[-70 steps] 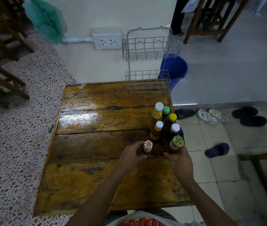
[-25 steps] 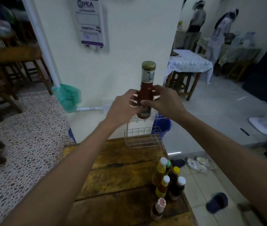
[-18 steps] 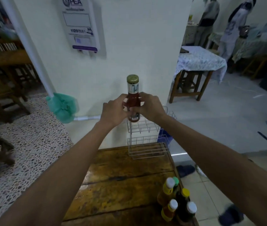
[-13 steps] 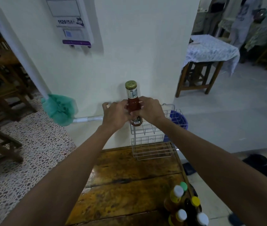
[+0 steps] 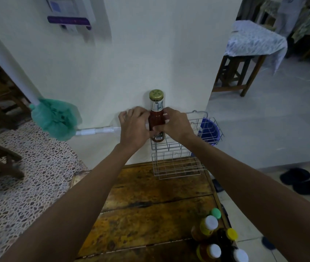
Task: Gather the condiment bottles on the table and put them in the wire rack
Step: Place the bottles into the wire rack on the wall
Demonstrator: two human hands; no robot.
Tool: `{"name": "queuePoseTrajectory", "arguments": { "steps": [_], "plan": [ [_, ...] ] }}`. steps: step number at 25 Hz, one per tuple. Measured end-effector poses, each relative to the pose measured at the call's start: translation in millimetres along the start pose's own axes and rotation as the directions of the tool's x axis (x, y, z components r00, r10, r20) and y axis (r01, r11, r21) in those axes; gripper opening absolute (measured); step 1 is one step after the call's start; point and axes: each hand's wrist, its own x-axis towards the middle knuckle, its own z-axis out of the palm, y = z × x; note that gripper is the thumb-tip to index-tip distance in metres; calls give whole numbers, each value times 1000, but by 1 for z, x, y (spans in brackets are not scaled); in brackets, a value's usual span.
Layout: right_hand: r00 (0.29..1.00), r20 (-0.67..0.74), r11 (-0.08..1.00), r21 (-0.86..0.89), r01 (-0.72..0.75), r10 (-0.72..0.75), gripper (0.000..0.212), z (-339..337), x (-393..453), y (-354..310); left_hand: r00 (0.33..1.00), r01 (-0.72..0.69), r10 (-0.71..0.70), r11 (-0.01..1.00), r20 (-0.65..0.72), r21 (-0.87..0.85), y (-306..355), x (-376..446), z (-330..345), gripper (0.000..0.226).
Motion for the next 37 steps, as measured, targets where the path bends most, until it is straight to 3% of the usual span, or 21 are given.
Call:
{"name": "queuePoseTrajectory", "arguments": {
  "steps": [17, 20, 25, 27, 30, 33, 37],
  "plan": [
    [1000, 6, 999, 45, -16, 15, 72, 3, -15, 1, 999, 32, -30, 998, -26, 57, 5, -13, 2, 66],
    [1000, -2, 999, 34, -8, 8, 72, -13, -33, 0, 999, 52, -51, 998, -13, 25, 10, -29, -2, 75],
    [999, -29, 999, -38, 32, -33, 63, -46, -103, 16, 999, 24, -24, 1000, -27, 1, 30, -89, -8, 69],
    [1000, -20, 999, -36, 14, -14, 57, -55, -141, 33, 999, 41, -39, 997, 27, -64, 44, -120, -8, 65],
    [1000, 19, 997, -83, -8, 10, 44, -66, -195, 59, 971, 64, -13, 976, 237, -207, 71, -172, 2, 56],
    [986, 162, 986, -169, 1, 26, 33, -73, -239, 77, 879, 168, -7, 941, 477, -295, 97, -220, 28, 59],
    [948, 319, 885, -445, 137, 14, 43, -54, -267, 104, 719, 260, 30, 915, 694, -309, 126, -248, 60, 68]
  ]
}}
